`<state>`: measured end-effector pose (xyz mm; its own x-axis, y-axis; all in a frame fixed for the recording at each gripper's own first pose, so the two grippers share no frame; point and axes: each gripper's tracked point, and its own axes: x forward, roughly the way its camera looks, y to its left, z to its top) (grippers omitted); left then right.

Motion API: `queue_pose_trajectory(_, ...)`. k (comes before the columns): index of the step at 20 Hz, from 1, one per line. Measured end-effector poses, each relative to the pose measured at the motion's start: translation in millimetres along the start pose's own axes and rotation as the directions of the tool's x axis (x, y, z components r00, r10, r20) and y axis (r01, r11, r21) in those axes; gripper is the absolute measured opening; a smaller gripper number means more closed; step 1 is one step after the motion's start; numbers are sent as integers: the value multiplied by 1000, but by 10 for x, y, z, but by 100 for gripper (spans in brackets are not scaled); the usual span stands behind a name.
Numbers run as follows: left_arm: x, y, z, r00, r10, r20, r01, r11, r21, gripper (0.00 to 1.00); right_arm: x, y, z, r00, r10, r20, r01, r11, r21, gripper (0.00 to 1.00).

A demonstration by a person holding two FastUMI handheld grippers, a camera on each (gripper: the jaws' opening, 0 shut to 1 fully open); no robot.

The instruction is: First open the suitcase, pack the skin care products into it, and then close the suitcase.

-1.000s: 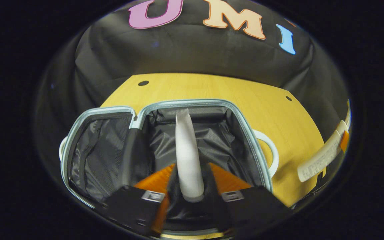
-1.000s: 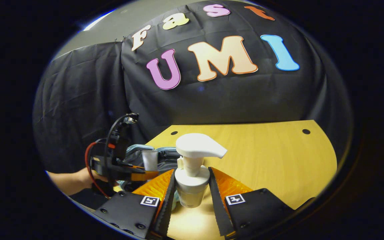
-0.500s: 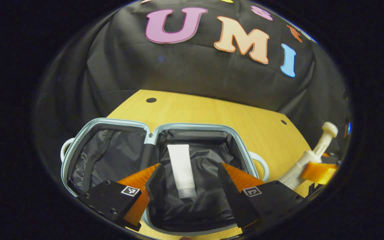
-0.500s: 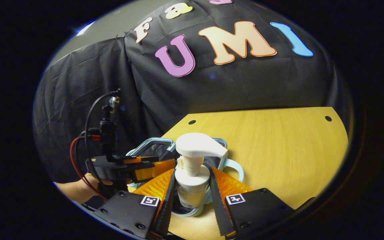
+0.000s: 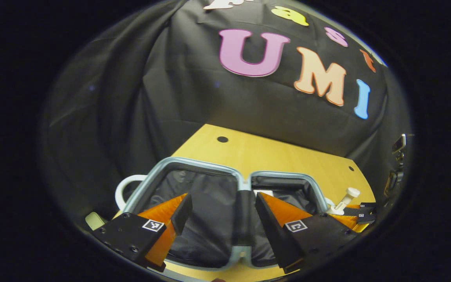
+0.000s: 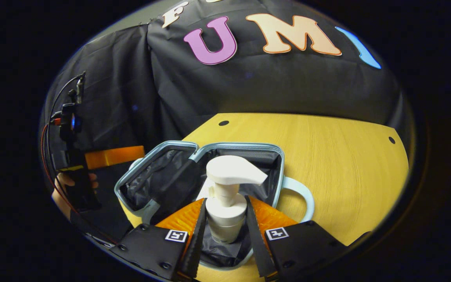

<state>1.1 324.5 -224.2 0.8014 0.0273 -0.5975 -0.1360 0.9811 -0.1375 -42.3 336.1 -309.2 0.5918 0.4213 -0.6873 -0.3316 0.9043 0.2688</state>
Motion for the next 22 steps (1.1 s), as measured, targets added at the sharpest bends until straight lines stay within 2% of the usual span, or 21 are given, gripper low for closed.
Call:
queue_pose_trajectory(1, 5, 182, 2, 1000, 16, -4, -16, 1000, -10, 96, 58, 13, 32, 1000, -17, 14, 17, 1000, 19, 58)
queue_pose_trajectory(5, 77, 793, -27, 998, 62, -34, -64, 996, -63, 95, 254, -40, 119, 994, -101, 32, 99, 994, 54, 59)
queue_pose_trajectory(6, 93, 934, -23, 997, 72, -37, -74, 995, -71, 96, 295, -69, 131, 992, -121, 33, 119, 991, 64, 56)
queue_pose_trajectory(9, 187, 1315, -6, 994, 100, -49, -104, 992, -78, 96, 385, -162, 131, 982, -186, 20, 184, 979, 87, 60)
queue_pose_trajectory(11, 272, 1566, -39, 989, 121, -85, -129, 988, -87, 95, 419, -177, 165, 979, -202, 16, 199, 973, 116, 55)
queue_pose_trajectory(12, 336, 1677, -80, 986, 130, -108, -140, 986, -93, 96, 410, -167, 196, 978, -207, 25, 202, 971, 130, 60)
queue_pose_trajectory(14, 500, 1900, -158, 978, 148, -148, -166, 980, -112, 96, 357, -188, 315, 972, -230, 53, 221, 965, 143, 82)
queue_pose_trajectory(16, 584, 2096, -222, 969, 163, -187, -188, 975, -120, 94, 305, -205, 399, 967, -245, 70, 233, 962, 144, 84)
queue_pose_trajectory(17, 661, 2188, -289, 963, 167, -210, -194, 974, -120, 96, 280, -210, 445, 965, -250, 80, 237, 961, 140, 78)
queue_pose_trajectory(18, 710, 2282, -380, 954, 175, -244, -209, 970, -120, 96, 246, -231, 465, 962, -260, 87, 246, 959, 137, 85)
queue_pose_trajectory(22, 977, 2373, -700, 925, 156, -347, -221, 963, -154, 94, 147, -296, 572, 953, -286, 102, 269, 951, 153, 85)
